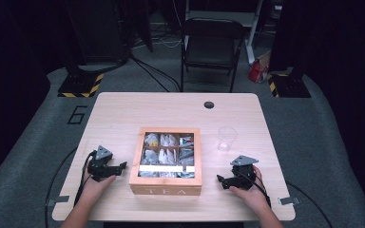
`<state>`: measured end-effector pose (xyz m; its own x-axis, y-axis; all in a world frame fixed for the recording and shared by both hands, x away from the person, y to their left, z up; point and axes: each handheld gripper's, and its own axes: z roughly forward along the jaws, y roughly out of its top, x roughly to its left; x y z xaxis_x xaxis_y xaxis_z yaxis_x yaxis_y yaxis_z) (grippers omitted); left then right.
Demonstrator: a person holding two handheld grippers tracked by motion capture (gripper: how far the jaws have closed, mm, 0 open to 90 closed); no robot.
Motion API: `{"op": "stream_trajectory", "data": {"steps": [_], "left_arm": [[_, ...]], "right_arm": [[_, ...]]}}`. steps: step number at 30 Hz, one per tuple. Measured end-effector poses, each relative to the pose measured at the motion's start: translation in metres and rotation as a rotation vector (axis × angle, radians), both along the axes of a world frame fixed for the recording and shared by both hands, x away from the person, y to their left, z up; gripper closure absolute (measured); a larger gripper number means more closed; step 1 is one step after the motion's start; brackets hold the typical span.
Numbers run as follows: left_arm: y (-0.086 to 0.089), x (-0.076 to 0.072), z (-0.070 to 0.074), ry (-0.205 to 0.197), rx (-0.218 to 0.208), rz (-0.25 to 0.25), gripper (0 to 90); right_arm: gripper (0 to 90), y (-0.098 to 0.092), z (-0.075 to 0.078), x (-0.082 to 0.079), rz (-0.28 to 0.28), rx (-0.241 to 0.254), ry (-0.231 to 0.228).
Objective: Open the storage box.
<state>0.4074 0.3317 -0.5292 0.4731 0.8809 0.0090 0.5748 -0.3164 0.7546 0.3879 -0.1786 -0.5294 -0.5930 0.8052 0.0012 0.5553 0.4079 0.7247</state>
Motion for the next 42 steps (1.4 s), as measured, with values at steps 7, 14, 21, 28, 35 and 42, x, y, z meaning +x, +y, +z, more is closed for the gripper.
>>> {"op": "stream_trajectory", "data": {"steps": [7, 14, 21, 28, 35, 42], "left_arm": [[0.0000, -0.0003, 0.0000, -0.001, 0.000, -0.002, 25.1], [-0.0003, -0.0003, -0.0004, -0.007, -0.003, 0.001, 25.2], [0.0006, -0.0006, 0.0006, 0.005, 0.000, -0.010, 25.3], [0.0009, -0.0009, 0.0009, 0.007, 0.003, -0.013, 25.5], [0.0022, -0.0021, 0.0008, 0.000, -0.012, -0.003, 30.1], [0.0033, -0.0043, 0.0028, 0.010, -0.021, -0.015, 37.2]], "right_arm": [[5.7, 0.0012, 0.0000, -0.0008, -0.012, 0.003, 0.001], [6.9, 0.0012, 0.0001, -0.0010, -0.016, 0.002, -0.004], [16.4, 0.0011, 0.0007, -0.0022, -0.002, 0.013, -0.026], [20.6, 0.0019, 0.0015, -0.0032, -0.001, 0.015, -0.024], [34.9, 0.0037, 0.0045, -0.0041, 0.022, 0.017, -0.014], [42.2, 0.0061, 0.0085, -0.0042, 0.027, 0.017, -0.006]]}}
